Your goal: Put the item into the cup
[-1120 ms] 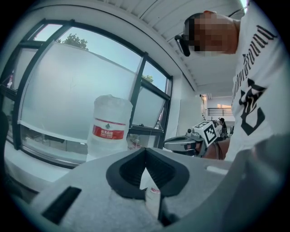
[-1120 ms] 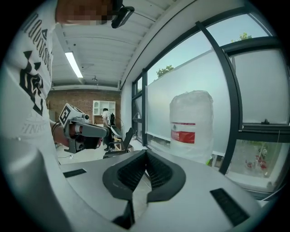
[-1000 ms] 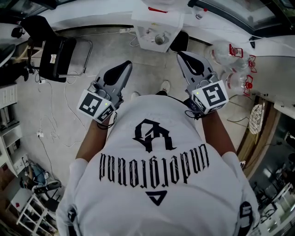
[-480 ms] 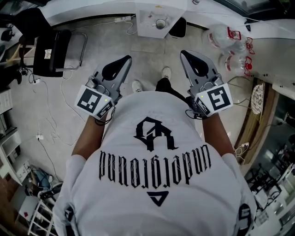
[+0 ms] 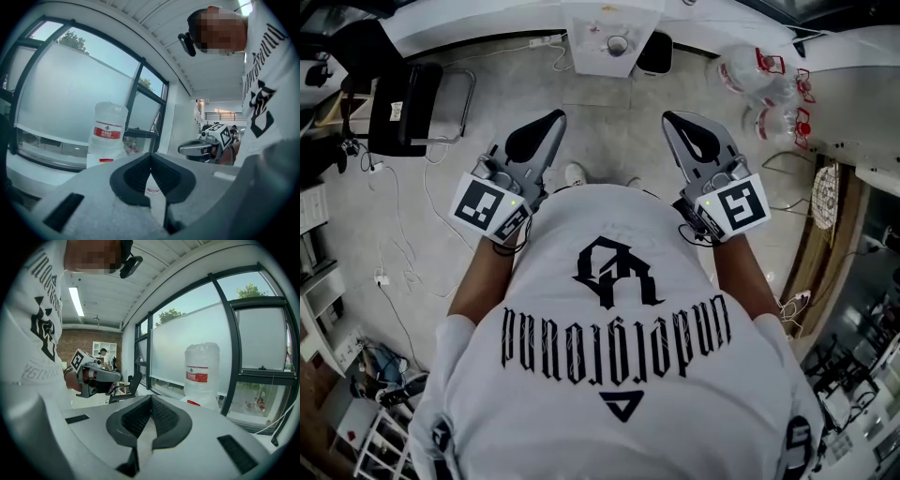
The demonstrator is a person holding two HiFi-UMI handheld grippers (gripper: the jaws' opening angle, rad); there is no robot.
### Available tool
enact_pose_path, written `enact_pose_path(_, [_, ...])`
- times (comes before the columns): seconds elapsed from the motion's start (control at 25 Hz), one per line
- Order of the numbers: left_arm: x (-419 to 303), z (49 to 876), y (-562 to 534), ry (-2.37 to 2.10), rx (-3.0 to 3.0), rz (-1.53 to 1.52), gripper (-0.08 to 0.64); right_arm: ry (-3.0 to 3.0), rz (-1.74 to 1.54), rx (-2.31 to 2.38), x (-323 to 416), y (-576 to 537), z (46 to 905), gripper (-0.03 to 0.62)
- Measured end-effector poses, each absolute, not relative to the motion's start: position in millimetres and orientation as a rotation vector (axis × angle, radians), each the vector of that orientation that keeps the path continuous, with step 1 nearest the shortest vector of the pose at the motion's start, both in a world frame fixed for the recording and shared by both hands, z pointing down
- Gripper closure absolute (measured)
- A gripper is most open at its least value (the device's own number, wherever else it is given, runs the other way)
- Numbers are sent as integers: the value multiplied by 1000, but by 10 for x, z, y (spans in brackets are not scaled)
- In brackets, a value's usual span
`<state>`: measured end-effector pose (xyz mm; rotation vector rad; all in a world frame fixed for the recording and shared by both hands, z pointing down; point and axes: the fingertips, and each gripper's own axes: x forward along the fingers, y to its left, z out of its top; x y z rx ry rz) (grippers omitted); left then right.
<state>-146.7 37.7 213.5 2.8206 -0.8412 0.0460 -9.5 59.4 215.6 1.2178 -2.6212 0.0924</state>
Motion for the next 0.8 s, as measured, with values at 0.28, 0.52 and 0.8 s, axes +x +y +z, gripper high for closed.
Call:
enact_pose_path(0.28, [-838, 2154, 758, -886, 2807, 52, 548, -2643, 110, 1164, 498, 988, 2255, 578])
enact_pose_path(0.52, [-407, 2186, 1118, -952, 2782, 64, 548, -2672, 135, 1087, 924, 1348, 2364, 578])
enact_pose_path(0.8, [-149, 2235, 1399, -1015, 2753, 67, 548, -2708, 130, 1010, 1159, 1598, 2460, 578])
